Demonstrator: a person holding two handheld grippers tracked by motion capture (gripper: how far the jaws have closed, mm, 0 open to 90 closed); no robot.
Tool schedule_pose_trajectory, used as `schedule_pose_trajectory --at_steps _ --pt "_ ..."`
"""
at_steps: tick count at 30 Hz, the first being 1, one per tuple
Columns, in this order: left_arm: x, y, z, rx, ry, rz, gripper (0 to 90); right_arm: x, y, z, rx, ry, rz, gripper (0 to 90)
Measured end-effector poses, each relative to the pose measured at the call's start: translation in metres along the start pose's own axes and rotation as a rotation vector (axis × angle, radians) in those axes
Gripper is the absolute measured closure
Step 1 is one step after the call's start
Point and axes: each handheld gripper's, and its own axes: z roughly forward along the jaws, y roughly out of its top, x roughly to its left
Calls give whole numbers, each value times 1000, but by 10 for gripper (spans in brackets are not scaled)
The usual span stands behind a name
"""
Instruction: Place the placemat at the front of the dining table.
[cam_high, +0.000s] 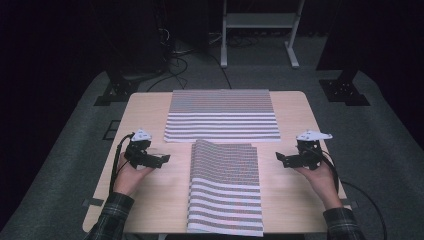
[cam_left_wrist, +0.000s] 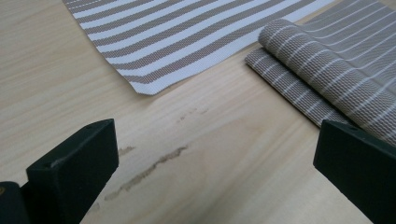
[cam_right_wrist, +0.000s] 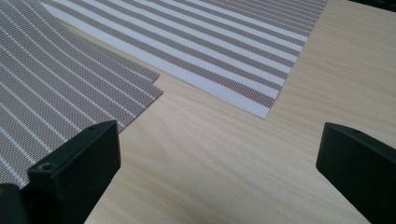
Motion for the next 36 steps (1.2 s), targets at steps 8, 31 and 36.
schedule_pose_trajectory --at_steps 8,31,36 --pt "-19 -22 -20 -10 9 41 0 -2 -18 -22 -54 2 12 0" --pt "-49 -93 -40 82 -20 109 0 15 -92 -57 49 33 2 0" --pt "-52 -102 -40 104 -23 111 0 19 -101 -58 90 15 -38 0"
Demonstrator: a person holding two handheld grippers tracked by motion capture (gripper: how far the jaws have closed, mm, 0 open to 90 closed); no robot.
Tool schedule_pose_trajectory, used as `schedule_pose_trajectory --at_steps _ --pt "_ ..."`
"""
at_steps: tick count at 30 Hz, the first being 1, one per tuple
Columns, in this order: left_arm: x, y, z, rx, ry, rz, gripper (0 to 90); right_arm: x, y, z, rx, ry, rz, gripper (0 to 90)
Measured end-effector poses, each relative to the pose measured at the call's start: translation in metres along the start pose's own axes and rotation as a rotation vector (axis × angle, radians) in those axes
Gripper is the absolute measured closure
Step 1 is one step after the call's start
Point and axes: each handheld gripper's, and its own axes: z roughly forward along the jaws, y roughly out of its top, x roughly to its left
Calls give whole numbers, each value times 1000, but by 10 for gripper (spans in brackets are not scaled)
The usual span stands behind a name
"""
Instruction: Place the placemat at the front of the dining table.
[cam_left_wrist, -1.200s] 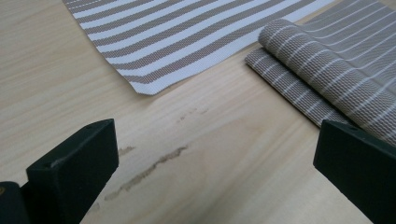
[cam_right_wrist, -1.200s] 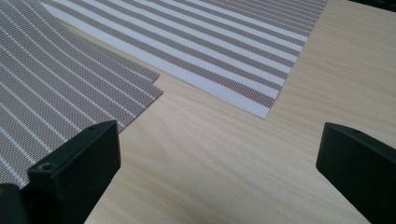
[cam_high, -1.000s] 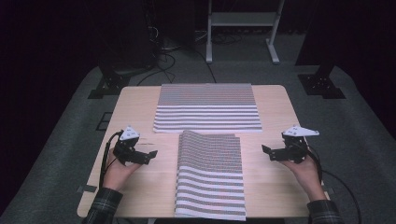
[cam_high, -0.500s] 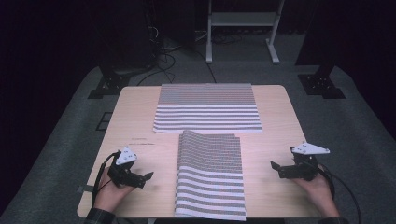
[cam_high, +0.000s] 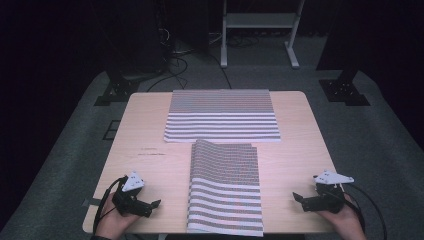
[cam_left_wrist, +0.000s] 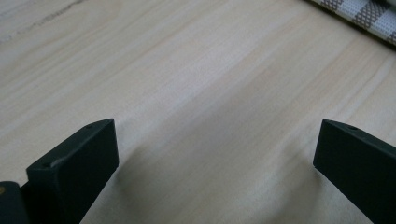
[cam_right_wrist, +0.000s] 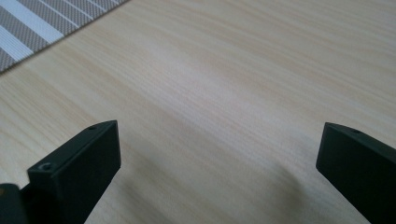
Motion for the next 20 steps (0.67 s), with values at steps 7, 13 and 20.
schedule_pose_trajectory --at_steps 7,13,20 --pt "1 -7 -2 -38 -16 -5 0 -4 -5 4 30 -2 8 0" --pt "1 -7 -2 -38 -23 5 0 -6 -5 5 41 13 32 0" --pt "1 -7 -1 -39 -26 7 0 -6 -5 5 41 13 33 0"
